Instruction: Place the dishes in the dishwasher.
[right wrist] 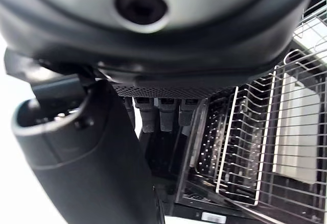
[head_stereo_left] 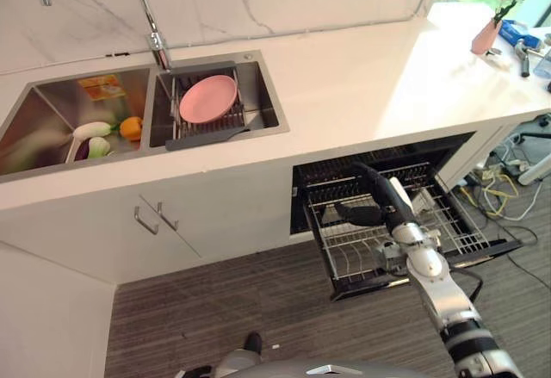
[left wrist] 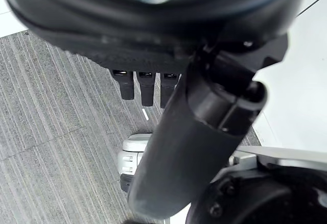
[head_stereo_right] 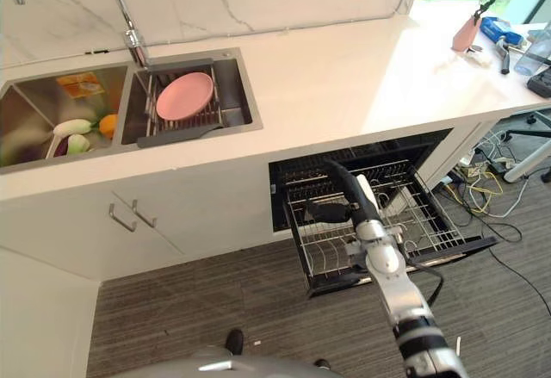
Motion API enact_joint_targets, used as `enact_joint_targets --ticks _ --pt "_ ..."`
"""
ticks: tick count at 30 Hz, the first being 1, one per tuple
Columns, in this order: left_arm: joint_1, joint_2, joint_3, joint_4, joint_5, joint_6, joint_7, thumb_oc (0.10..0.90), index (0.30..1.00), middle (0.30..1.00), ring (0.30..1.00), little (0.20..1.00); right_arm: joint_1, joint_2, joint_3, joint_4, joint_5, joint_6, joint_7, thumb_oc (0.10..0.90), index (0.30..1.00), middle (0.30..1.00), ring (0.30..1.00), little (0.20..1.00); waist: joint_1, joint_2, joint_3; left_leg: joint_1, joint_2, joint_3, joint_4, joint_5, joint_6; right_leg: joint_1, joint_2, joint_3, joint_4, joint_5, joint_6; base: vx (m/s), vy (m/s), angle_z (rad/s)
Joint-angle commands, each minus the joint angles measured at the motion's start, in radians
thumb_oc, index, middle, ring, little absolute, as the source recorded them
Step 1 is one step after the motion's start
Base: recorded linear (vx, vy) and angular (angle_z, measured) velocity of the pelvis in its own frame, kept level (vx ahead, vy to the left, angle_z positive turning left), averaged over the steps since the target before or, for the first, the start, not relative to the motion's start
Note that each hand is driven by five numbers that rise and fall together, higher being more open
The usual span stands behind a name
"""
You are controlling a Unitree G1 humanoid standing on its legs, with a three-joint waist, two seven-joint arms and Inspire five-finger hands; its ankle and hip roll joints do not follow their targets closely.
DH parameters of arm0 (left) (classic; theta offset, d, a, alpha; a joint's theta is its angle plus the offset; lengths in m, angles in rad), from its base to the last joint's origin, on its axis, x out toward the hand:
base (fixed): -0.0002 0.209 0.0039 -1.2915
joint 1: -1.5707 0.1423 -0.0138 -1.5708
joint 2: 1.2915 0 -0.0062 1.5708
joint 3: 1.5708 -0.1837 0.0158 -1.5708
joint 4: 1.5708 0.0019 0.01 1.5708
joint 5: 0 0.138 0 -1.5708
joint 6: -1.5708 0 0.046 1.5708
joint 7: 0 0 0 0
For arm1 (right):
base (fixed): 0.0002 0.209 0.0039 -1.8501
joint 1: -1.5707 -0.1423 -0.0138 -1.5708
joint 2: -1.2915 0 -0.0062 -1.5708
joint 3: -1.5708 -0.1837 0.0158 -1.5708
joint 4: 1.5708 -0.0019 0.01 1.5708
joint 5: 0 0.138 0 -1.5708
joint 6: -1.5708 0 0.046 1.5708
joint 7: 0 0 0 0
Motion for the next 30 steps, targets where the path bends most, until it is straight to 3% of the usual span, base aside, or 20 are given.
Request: enact_joint_targets --ticks 1,4,7,11,16,17,18,19,20,21,22,24,26,30 --pt "-0.139 0.001 0.029 0.066 -0.057 -0.049 0.009 0.800 0.900 0.900 0.900 0.900 -0.051 0.007 -0.059 -0.199 0.140 -0.197 0.002 0.800 0.900 0.900 0.900 0.900 -0.013 -0.012 -0.028 -0.002 0.042 0.052 0.005 0.004 -0.053 0.029 -0.033 0.052 0.015 -0.033 0.042 0.00 0.000 0.00" --pt "-0.147 0.015 0.044 0.066 -0.059 -0.053 0.005 0.800 0.900 0.900 0.900 0.900 -0.056 -0.044 -0.032 -0.280 0.182 -0.198 0.074 0.800 0.900 0.900 0.900 0.900 -0.017 -0.006 -0.026 -0.011 0.045 0.045 0.005 0.013 -0.061 0.027 -0.029 0.046 0.015 -0.035 0.037 -0.01 -0.011 0.00" --pt "-0.138 0.005 0.076 0.058 -0.104 -0.066 0.006 0.800 0.900 0.900 0.900 0.900 -0.090 -0.095 -0.018 -0.369 0.182 -0.214 0.070 0.800 0.900 0.900 0.900 0.900 -0.012 0.000 -0.023 -0.023 0.047 0.033 0.005 0.024 -0.071 0.025 -0.026 0.035 0.015 -0.037 0.034 -0.03 -0.032 0.05" --pt "-0.172 -0.025 0.187 0.082 -0.316 -0.057 -0.009 0.800 0.900 0.900 0.900 0.900 -0.156 -0.084 0.024 -0.457 0.163 -0.261 0.037 0.800 0.900 0.900 0.900 0.900 0.012 0.012 -0.017 -0.059 0.053 -0.007 0.005 0.054 -0.092 0.019 -0.016 0.004 0.015 -0.046 0.023 -0.04 -0.053 0.11" --pt "-0.193 -0.048 0.190 0.067 -0.369 -0.059 0.000 0.800 0.900 0.900 0.900 0.900 -0.228 -0.095 0.017 -0.476 0.059 -0.241 -0.068 0.800 0.900 0.900 0.900 0.900 0.029 0.031 0.000 -0.142 0.057 -0.053 0.005 0.111 -0.125 0.001 -0.009 -0.060 0.015 -0.054 0.010 -0.08 -0.021 0.61" --pt "-0.167 -0.087 0.219 0.065 -0.413 -0.056 -0.001 0.800 0.900 0.900 0.900 0.900 -0.232 -0.104 0.005 -0.478 0.023 -0.216 -0.098 0.800 0.900 0.900 0.900 0.900 0.024 0.042 0.016 -0.168 0.066 0.025 0.005 0.130 -0.119 -0.010 -0.030 -0.100 0.015 -0.054 0.020 -0.04 0.071 1.16" --pt "-0.153 -0.094 0.221 0.062 -0.411 -0.055 -0.003 0.800 0.900 0.900 0.900 0.900 -0.231 -0.105 -0.001 -0.486 0.020 -0.211 -0.102 0.800 0.900 0.900 0.900 0.900 0.024 0.045 0.018 -0.176 0.063 0.049 0.005 0.141 -0.111 -0.016 -0.035 -0.106 0.015 -0.045 0.025 -0.06 0.086 1.45" --pt "-0.126 -0.104 0.235 0.067 -0.423 -0.055 0.000 0.800 0.900 0.900 0.900 0.900 -0.217 -0.107 -0.014 -0.488 0.017 -0.209 -0.112 0.800 0.900 0.900 0.900 0.900 0.014 0.043 0.021 -0.175 0.073 0.122 0.005 0.144 -0.099 -0.012 -0.046 -0.119 0.015 -0.041 0.028 -0.04 0.046 0.96" --pt "-0.126 -0.104 0.235 0.066 -0.423 -0.055 0.000 0.800 0.900 0.900 0.900 0.900 -0.216 -0.108 -0.015 -0.489 0.017 -0.208 -0.112 0.800 0.900 0.900 0.900 0.900 0.014 0.043 0.017 -0.180 0.072 0.122 0.005 0.148 -0.096 -0.017 -0.047 -0.119 0.015 -0.036 0.029 -0.04 0.057 0.65" --pt "-0.107 -0.115 0.245 0.072 -0.422 -0.049 -0.006 0.800 0.900 0.900 0.900 0.900 -0.198 -0.106 -0.028 -0.493 0.028 -0.204 -0.107 0.800 0.900 0.900 0.900 0.900 -0.005 0.041 0.015 -0.175 0.092 0.215 0.005 0.135 -0.081 -0.012 -0.056 -0.139 0.015 -0.036 0.030 0.01 0.072 0.53" --pt "-0.098 -0.126 0.263 0.082 -0.419 -0.037 -0.016 0.800 0.900 0.900 0.900 0.900 -0.174 -0.103 -0.030 -0.507 0.062 -0.189 -0.078 0.800 0.900 0.900 0.900 0.900 -0.013 0.042 0.008 -0.166 0.097 0.262 0.005 0.127 -0.067 -0.005 -0.060 -0.150 0.015 -0.037 0.030 0.07 0.091 0.59" --pt "-0.092 -0.132 0.276 0.097 -0.417 -0.039 -0.016 0.800 0.900 0.900 0.900 0.900 -0.149 -0.122 -0.042 -0.534 0.044 -0.176 -0.072 0.800 0.900 0.900 0.900 0.900 -0.008 0.045 -0.001 -0.160 0.079 0.236 0.005 0.121 -0.059 0.011 -0.068 -0.160 0.015 -0.037 0.037 0.17 0.127 1.05" --pt "-0.092 -0.128 0.283 0.116 -0.405 -0.040 -0.008 0.800 0.900 0.900 0.900 0.900 -0.134 -0.109 -0.053 -0.546 0.029 -0.172 -0.076 0.800 0.900 0.900 0.900 0.900 -0.007 0.033 -0.016 -0.144 0.063 0.250 0.005 0.101 -0.044 0.037 -0.093 -0.174 0.015 -0.019 0.049 0.15 0.141 0.69" --pt "-0.083 -0.114 0.269 0.106 -0.345 -0.036 0.001 0.800 0.900 0.900 0.900 0.900 -0.138 -0.057 -0.065 -0.540 -0.044 -0.160 -0.128 0.800 0.900 0.900 0.900 0.900 0.008 -0.006 -0.043 -0.110 0.001 0.250 0.005 0.050 0.002 0.077 -0.163 -0.200 0.031 0.009 0.077 0.16 0.156 0.13"
